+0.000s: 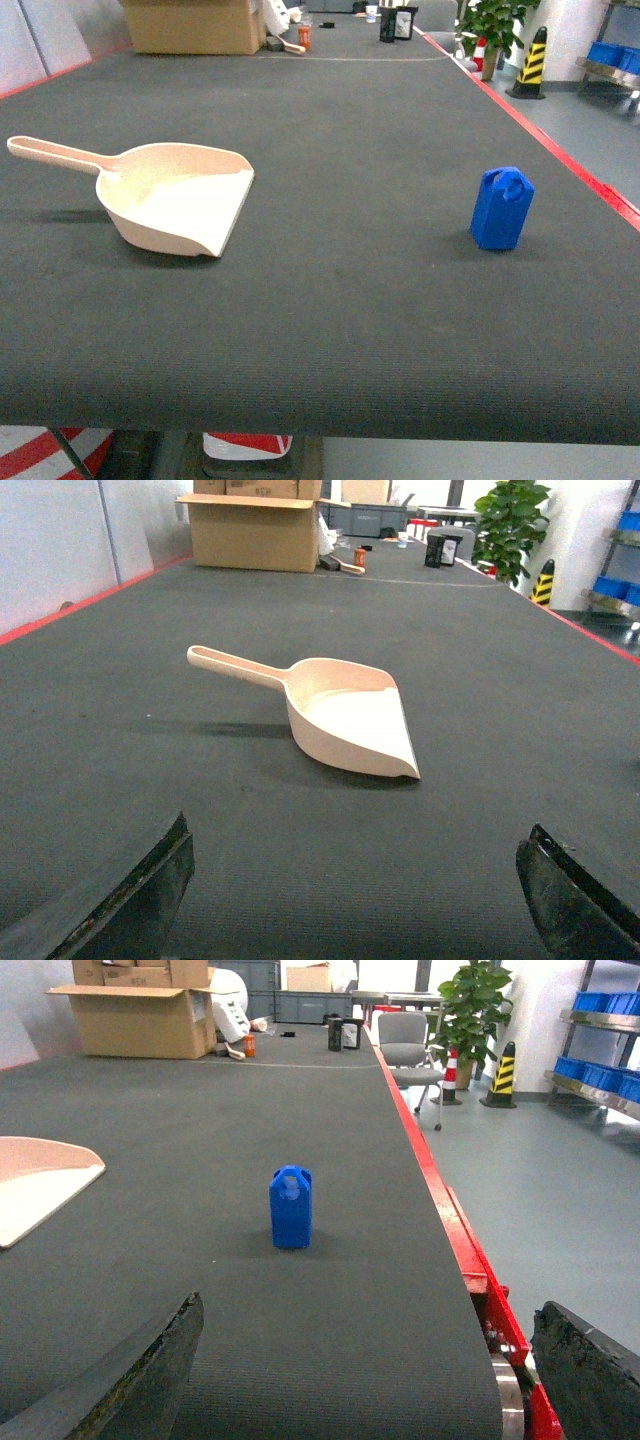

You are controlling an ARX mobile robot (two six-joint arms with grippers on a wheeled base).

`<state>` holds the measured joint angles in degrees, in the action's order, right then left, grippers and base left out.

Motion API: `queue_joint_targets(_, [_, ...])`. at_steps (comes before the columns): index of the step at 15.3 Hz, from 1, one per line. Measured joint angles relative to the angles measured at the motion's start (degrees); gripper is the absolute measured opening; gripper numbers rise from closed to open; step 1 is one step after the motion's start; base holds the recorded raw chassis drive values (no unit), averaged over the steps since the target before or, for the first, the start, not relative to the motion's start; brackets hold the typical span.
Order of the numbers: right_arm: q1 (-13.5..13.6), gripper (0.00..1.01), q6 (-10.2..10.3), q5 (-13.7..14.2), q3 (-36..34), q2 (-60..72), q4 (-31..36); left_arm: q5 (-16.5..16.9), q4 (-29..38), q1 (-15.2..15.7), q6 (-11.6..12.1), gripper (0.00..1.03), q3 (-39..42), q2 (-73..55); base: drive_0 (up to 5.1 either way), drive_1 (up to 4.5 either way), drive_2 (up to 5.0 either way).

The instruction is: Place part in tray to right shelf

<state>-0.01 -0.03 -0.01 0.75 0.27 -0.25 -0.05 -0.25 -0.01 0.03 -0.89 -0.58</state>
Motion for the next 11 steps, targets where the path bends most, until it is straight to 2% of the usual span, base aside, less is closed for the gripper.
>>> queue_joint_targets(11, [0.0,0.98,0.0,0.0,0.0,0.0,0.0,0.0,0.0,0.0,0.0,0.98,0.0,0.0,0.0,0.00,0.0])
